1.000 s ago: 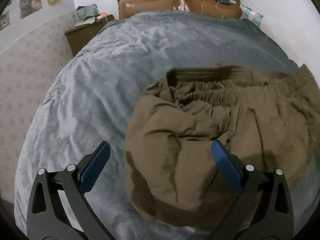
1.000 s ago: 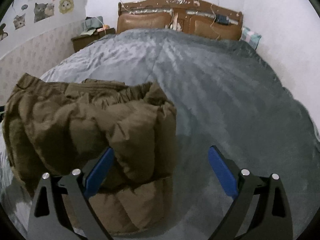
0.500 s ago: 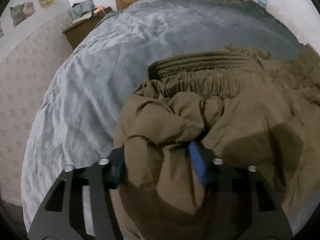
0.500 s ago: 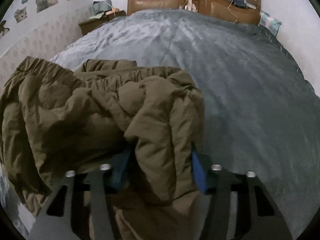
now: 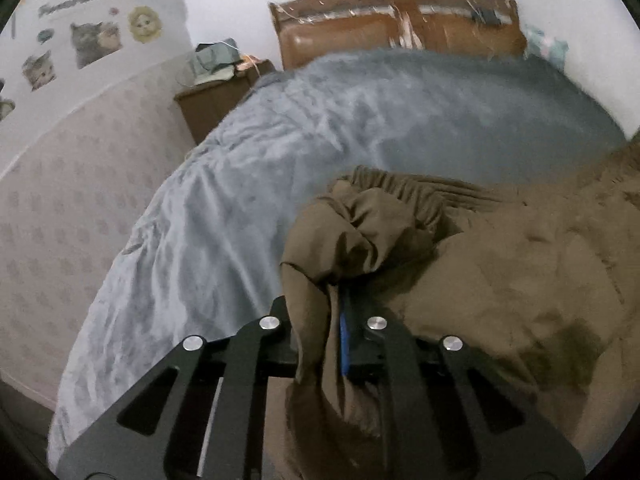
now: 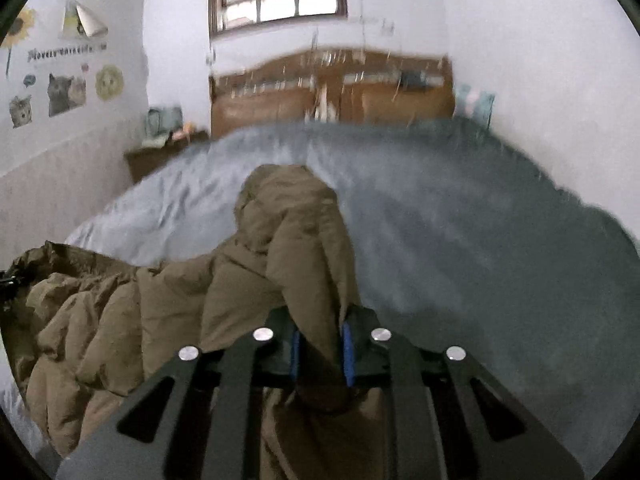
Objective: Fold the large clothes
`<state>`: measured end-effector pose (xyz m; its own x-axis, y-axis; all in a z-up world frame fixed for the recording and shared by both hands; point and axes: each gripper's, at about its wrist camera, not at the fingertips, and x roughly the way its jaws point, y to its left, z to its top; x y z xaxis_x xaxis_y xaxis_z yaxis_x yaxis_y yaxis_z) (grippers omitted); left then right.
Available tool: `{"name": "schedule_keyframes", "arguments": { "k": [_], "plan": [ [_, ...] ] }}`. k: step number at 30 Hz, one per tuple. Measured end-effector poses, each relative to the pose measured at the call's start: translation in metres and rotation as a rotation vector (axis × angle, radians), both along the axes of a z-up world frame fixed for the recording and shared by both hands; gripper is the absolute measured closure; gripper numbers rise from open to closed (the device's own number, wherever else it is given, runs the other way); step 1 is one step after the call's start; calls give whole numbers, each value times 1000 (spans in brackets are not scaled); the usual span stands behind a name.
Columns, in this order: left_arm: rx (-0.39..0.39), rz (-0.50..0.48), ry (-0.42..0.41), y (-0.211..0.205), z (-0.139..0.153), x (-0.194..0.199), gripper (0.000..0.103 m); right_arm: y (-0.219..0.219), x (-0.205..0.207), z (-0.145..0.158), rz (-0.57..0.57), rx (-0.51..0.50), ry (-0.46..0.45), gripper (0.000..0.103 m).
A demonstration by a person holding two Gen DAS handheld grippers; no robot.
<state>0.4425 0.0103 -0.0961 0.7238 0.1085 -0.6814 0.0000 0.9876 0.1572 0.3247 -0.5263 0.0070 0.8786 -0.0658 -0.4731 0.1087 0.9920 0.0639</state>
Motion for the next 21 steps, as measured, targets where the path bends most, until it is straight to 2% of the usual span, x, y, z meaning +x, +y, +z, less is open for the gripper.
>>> {"name": "schedule_keyframes", "arguments": {
  "k": [3, 6, 9, 11, 13, 14, 16, 21],
  "plan": [
    [-31, 1, 76, 4, -21, 19, 91, -3, 21, -23, -23, -13, 118, 87],
    [-25, -2, 147, 0, -48, 37, 88, -5, 36, -65, -29, 0, 262, 86],
    [5, -9, 173, -9, -60, 44, 85, -4, 38, -84, -38, -5, 335, 78],
    [7, -1, 172, -13, -56, 48, 79, -7, 36, -79, -44, 12, 325, 70],
    [-5, 3, 168, -15, -51, 47, 70, -11, 31, -71, -37, 38, 327, 41],
    [-4, 10, 161, -15, -49, 46, 66, -15, 28, -67, -29, 49, 316, 38],
    [3, 21, 150, -11, -44, 42, 50, -16, 21, -55, -24, 53, 302, 30],
    [-41, 26, 146, -5, -32, 37, 22, -11, 7, -31, -1, 43, 269, 17]
  ]
}}
